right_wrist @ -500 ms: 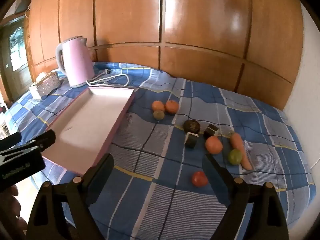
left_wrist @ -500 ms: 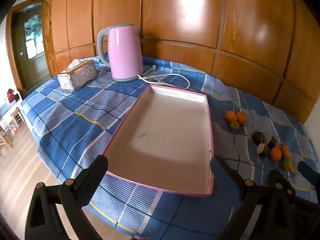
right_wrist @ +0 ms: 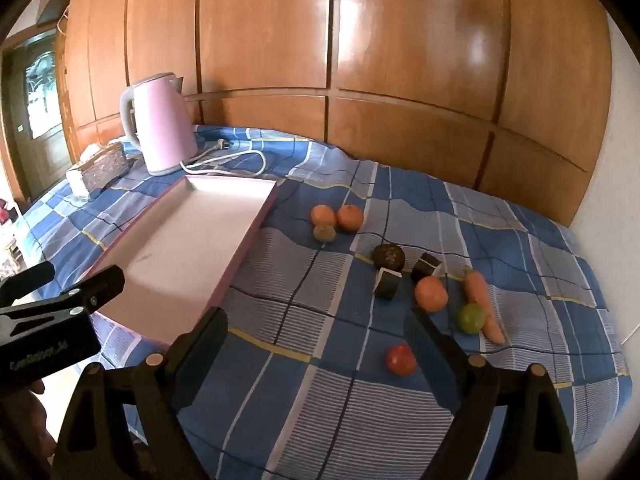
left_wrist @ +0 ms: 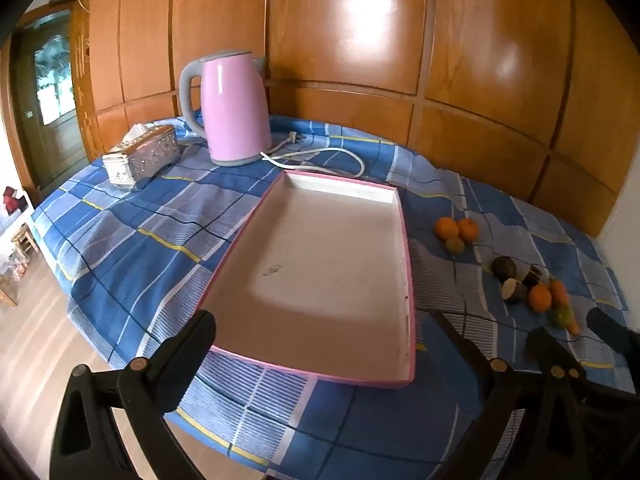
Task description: Organize fruits
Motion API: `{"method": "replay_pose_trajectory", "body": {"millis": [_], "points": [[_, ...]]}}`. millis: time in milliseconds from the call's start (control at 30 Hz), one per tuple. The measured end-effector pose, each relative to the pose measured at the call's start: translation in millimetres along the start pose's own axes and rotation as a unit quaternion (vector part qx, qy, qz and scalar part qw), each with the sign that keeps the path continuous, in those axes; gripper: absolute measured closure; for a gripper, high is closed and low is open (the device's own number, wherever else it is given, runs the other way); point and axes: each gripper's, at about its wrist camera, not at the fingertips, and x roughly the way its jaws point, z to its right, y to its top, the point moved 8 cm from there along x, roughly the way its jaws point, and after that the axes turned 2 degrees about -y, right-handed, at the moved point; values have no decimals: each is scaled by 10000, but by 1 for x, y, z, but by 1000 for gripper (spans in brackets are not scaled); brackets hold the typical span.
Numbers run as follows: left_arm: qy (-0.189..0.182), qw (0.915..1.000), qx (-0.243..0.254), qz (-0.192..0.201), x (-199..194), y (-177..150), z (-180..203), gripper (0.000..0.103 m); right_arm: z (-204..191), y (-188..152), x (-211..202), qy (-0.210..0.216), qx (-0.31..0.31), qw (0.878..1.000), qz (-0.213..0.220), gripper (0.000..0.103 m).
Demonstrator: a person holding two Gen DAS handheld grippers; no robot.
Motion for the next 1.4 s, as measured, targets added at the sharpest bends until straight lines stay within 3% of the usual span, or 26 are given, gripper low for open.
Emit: {"method": "replay_pose_trajectory", "body": {"millis": [1400], "points": [[-58, 10000, 33, -47, -3, -3, 3, 0, 6, 1, -16, -84, -38, 9998, 196, 12]]}}
